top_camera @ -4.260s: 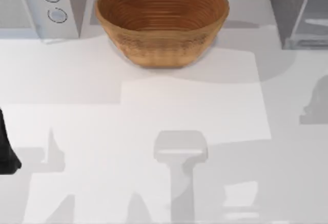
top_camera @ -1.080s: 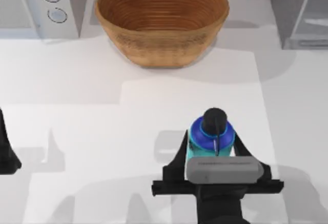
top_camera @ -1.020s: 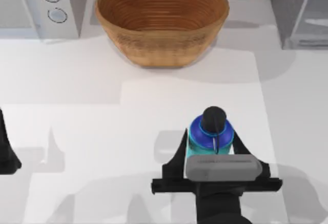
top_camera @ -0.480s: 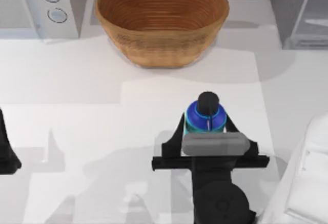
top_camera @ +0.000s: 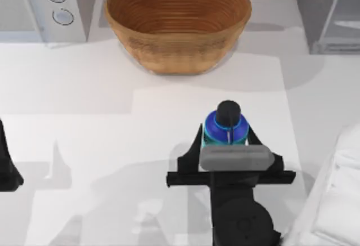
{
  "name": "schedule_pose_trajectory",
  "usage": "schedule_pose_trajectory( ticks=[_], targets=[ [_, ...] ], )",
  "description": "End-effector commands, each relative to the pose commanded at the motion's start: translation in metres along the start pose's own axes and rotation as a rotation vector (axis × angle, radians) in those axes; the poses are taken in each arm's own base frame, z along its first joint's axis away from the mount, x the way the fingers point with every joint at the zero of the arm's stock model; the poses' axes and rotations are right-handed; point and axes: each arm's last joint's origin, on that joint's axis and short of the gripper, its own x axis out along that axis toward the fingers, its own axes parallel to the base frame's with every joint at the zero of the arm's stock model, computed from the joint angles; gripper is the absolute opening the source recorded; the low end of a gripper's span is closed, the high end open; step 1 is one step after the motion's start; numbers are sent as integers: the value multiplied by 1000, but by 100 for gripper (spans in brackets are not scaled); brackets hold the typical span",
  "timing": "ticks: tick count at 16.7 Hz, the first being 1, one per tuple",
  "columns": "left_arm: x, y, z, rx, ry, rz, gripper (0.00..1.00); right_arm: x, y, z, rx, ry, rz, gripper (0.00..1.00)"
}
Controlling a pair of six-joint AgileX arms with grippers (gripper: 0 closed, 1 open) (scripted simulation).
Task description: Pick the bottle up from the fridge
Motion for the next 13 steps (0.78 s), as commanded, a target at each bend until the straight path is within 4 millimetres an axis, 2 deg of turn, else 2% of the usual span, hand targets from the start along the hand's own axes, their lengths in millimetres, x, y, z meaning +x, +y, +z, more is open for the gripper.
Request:
schedule_pose_trajectory(
  ticks=[7, 13],
  targets=[
    [0, 0, 0, 0, 0, 0, 100, 0, 0, 0, 0, 0, 0, 98],
    [0, 0, 0, 0, 0, 0, 100, 0, 0, 0, 0, 0, 0, 100]
  ],
)
